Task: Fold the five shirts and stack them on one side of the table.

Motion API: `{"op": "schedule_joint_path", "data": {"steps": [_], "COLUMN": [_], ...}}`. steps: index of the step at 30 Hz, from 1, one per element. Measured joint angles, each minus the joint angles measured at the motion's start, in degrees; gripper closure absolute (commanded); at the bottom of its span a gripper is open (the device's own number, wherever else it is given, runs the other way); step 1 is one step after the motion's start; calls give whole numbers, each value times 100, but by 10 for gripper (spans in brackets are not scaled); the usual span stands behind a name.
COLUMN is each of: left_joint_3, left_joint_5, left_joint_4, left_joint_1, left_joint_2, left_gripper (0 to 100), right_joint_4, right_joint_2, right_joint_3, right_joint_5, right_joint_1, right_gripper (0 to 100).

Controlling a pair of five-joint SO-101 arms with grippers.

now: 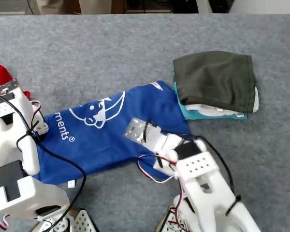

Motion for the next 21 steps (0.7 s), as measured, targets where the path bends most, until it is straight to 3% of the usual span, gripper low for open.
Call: {"op": "schedule_joint_path", "data": {"steps": [6, 16, 21], "left_joint_3": [0, 0, 0], "left_joint_5": [0, 0, 0], "left_joint_4": [0, 0, 0], "left_joint_1": [18, 18, 18], "left_joint_2": [0, 0, 0], "left_gripper": [981, 981, 981], "right_joint_4": [44, -756, -519], "right_joint_2": [9, 2743, 2945], "right_joint_3": [-879, -1389, -1389], "right_joint_5": [26, 70, 70], "right_joint_1": [492, 738, 730], "right_gripper": [993, 996, 996]}}
